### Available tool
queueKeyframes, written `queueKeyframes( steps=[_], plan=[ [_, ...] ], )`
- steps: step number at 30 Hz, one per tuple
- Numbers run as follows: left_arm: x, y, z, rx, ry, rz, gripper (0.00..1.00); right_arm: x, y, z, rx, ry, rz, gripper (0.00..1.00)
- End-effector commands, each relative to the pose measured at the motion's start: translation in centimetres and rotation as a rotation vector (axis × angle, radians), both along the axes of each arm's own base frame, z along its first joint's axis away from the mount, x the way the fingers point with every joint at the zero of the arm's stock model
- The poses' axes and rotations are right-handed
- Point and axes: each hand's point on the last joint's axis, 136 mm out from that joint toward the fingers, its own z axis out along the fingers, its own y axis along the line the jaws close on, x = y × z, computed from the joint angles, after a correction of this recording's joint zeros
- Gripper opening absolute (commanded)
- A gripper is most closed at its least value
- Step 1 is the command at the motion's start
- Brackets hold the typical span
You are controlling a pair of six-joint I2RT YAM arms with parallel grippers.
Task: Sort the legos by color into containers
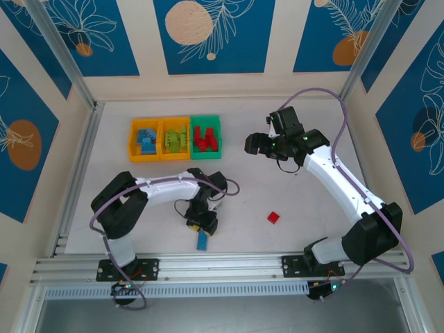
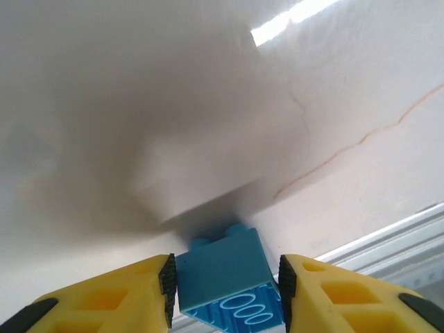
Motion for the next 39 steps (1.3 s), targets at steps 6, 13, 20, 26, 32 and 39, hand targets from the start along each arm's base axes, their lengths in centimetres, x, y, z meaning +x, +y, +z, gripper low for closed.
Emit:
queueKeyframes(
  steps=[6,13,20,26,32,39],
  plan=[
    [8.9,2.9,2.6,0.01,-0.244,0.061,0.44,-0.3,-0.2,-0.1,0.015,0.012,-0.018,0.82],
    [14.0,5.1,5.5,-0.032,-0.364,0.133,0.43,-0.3,-0.1,0.3,0.03,0.011,-0.023,0.82],
    [17.8,8.2,9.0,-0.039,-0.498,0.214,0.43,-0.2,0.5,0.3,0.052,0.015,-0.015,0.81],
    [19.5,8.7,10.0,-0.089,-0.512,0.262,0.6,0.1,0.9,0.4,0.051,0.016,-0.006,0.81],
    [19.1,6.8,8.0,-0.175,-0.489,0.287,1.0,0.0,0.9,-0.1,0.052,0.025,-0.012,0.82],
    [23.8,7.0,5.4,-0.122,-0.66,0.443,1.0,0.4,1.6,-0.4,0.056,0.033,0.0,0.81]
  ],
)
